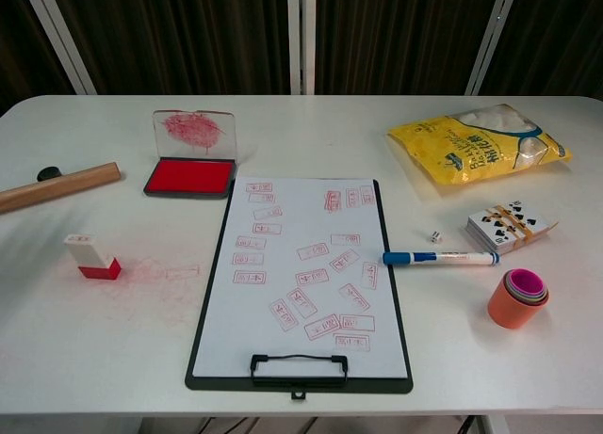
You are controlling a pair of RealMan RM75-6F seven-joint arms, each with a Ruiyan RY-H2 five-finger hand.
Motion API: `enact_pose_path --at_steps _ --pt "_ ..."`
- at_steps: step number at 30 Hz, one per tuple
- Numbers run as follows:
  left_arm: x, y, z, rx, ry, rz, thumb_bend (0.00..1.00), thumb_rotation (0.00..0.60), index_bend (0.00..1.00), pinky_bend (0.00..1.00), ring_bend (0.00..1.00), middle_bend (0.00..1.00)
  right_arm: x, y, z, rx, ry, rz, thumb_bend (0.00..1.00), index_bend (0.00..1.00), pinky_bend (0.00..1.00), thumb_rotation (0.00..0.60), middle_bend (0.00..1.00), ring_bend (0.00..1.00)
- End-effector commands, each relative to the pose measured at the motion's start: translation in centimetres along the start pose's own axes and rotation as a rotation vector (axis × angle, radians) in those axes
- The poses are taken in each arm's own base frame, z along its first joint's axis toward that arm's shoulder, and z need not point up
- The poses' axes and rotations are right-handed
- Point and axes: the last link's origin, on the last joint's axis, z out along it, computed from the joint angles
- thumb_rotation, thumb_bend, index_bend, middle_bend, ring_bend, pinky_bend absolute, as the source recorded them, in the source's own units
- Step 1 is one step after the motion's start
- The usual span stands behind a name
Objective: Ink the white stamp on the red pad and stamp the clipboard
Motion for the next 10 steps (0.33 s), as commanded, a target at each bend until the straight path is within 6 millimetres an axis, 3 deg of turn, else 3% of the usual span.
enact_pose_path --at_steps 1,10 --pt "3.37 -1.63 -1.16 0.06 0.118 0.078 0.13 0.011 0.18 0.2 0.07 0.11 -0.03 -0.04 -0.13 0.017 -0.01 -0.018 0.3 0.0 0.0 0.6 0.0 0.0" --pt "4.04 -1.77 -1.72 0.104 0.049 0.064 0.12 0.0 0.13 0.19 0.05 0.06 -0.04 -0.22 -0.37 0.04 -0.007 -0.096 0.28 0.0 0.0 0.6 0.0 0.0"
